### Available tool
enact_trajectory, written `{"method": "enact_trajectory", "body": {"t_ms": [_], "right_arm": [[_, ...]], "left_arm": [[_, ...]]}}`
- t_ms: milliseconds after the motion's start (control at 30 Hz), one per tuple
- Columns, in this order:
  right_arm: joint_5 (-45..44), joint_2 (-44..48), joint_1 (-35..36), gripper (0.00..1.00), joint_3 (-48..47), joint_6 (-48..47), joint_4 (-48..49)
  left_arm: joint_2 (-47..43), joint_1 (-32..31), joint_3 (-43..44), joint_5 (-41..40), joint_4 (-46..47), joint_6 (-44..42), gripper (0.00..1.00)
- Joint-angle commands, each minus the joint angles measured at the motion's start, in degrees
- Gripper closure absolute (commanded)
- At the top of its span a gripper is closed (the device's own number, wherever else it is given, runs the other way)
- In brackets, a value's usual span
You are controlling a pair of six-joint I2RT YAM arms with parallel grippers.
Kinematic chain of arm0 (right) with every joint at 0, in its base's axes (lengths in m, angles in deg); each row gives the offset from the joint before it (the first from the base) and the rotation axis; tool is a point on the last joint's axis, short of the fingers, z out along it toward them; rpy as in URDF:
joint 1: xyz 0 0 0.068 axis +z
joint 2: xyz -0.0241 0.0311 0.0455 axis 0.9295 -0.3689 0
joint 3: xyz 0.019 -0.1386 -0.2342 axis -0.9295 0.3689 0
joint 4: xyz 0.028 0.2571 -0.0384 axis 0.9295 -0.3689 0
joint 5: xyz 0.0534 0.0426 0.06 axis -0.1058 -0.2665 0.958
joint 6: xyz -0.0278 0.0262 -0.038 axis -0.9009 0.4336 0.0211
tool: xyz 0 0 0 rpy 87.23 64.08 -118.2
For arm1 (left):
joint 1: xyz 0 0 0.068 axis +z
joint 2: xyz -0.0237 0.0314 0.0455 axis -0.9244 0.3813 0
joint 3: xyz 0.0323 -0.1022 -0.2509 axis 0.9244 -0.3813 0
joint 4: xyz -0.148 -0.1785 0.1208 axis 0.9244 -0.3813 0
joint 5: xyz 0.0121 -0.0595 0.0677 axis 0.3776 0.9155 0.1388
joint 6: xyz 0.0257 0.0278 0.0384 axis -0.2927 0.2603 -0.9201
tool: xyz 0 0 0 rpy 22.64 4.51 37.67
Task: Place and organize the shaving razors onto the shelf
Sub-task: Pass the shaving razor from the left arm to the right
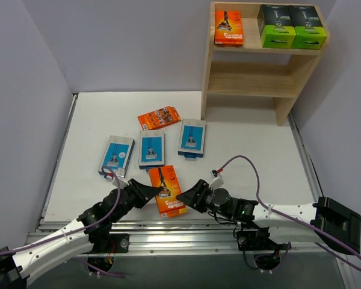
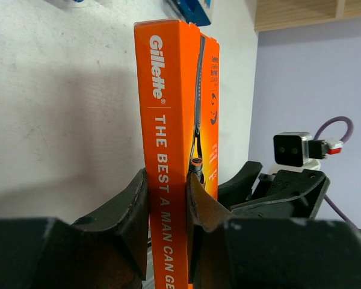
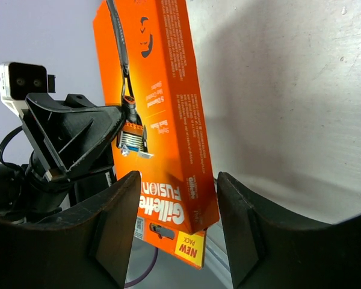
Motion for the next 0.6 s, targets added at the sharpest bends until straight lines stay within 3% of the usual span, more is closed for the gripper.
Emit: {"method": "enact_trajectory", "body": {"t_ms": [0,400,567], "right_arm": [[0.05,-0.2,0.95,0.5,-1.18,-0.9,2.79],[0.48,0.06,1.74,0.54,-0.3,-0.72,4.72],[-0.04,0.85,1.74,0.66,-0.21,-0.63,4.72]], "left_arm": [[-2.29,0.76,1.09,0.77,3.88,1.96,0.97],[-6.86,2.61,1.0,0.33,-0.34,1.61,0.97],[-6.95,2.7,0.12,0.42,-0.43,1.87,0.97]]}}
